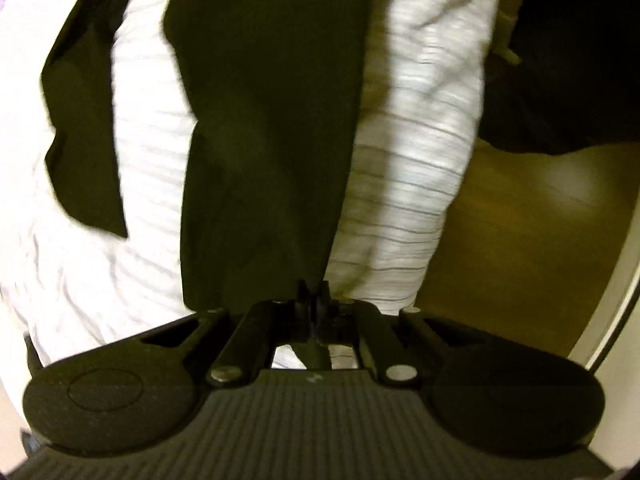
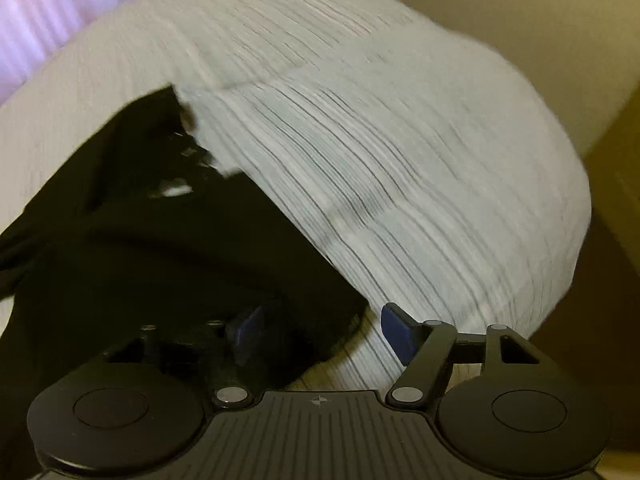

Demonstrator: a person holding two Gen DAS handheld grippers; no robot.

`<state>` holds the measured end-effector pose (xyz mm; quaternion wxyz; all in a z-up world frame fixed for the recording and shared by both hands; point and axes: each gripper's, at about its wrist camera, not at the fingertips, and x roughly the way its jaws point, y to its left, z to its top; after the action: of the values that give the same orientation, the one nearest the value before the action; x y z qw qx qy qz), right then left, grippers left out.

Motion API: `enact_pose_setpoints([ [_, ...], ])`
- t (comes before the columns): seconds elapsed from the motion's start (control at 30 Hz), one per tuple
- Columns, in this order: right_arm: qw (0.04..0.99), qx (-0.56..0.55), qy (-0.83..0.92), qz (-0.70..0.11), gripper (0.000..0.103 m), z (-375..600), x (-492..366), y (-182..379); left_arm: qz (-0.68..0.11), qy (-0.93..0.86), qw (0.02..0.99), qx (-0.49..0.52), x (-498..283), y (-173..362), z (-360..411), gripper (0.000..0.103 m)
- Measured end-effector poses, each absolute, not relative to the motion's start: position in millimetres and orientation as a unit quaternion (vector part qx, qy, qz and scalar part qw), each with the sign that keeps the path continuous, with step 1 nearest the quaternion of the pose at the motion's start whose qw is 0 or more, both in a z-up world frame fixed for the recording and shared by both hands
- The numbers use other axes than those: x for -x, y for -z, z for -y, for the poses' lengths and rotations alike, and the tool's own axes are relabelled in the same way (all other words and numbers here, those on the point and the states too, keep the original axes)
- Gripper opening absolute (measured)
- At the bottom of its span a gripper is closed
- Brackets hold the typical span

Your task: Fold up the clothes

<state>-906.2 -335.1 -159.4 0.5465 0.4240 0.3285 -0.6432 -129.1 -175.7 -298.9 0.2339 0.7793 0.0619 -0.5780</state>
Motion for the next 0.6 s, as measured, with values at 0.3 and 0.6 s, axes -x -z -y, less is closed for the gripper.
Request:
enact_pose_setpoints([
  [0.3,0.661,-0.345,0.572,-0.343,0.069,359,783,131,-0.135,0.562,0.257,-0.775,95,308,152,0.009],
  [0.6,0.786,-0.299,0.35,-0.413,0.069,370,605,166,-0.207,0.563,0.432,-0.673,11,305,227,0.031],
])
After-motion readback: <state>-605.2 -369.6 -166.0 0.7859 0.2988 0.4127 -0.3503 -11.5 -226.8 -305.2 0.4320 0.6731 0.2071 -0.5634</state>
